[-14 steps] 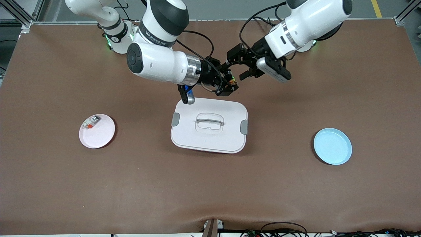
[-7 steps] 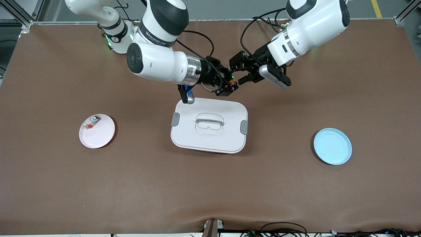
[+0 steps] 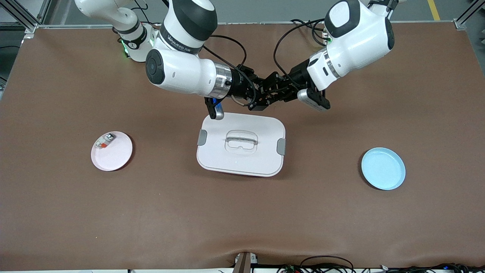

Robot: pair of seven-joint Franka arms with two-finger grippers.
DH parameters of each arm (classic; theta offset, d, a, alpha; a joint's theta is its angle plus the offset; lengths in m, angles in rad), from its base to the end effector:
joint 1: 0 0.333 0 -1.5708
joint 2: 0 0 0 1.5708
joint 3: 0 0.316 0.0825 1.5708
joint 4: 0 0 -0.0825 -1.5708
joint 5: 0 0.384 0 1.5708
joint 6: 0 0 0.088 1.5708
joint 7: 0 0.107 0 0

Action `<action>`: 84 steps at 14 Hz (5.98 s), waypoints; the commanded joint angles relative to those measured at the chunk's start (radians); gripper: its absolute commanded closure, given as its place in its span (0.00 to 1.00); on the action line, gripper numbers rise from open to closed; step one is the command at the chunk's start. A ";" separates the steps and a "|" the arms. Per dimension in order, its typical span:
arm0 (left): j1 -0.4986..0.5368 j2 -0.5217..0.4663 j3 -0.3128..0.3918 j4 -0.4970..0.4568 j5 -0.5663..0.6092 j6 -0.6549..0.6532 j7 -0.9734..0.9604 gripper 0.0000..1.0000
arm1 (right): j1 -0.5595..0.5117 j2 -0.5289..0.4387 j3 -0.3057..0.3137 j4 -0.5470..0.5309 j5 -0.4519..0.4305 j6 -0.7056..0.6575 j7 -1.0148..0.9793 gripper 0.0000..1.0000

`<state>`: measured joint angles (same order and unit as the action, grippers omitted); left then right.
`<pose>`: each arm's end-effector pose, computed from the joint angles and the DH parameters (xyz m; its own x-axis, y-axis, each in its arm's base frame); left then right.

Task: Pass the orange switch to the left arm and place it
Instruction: 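Grasp the switch with the left gripper and open the right gripper, then carry the switch toward the blue plate while the right gripper withdraws, then lower the switch onto the blue plate with the left gripper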

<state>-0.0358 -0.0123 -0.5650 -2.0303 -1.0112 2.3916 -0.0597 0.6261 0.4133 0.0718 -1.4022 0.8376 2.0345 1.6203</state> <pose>0.4767 -0.3367 0.4933 0.9941 0.1074 0.0126 0.0600 -0.6448 0.7620 0.5221 0.4803 0.5108 0.2287 -0.6297 -0.7424 -0.9498 -0.3116 -0.0283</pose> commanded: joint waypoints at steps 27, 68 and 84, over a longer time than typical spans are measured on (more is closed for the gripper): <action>0.350 0.166 0.008 0.093 0.813 -0.032 0.179 1.00 | -0.261 -0.096 -0.018 0.012 -0.200 -0.459 -0.336 0.00; 0.568 0.655 0.013 0.173 1.747 0.004 1.018 1.00 | -0.671 -0.550 -0.020 -0.380 -0.837 -0.322 -1.570 0.00; 0.600 0.695 0.005 0.183 1.794 0.021 1.015 0.00 | -0.671 -0.539 -0.055 -0.236 -0.827 -0.441 -1.559 0.00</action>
<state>0.5526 0.6911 -0.5440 -1.8569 0.7748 2.4061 0.9429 -0.0325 -0.1348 0.0052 -1.6731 0.0146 1.6232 0.0521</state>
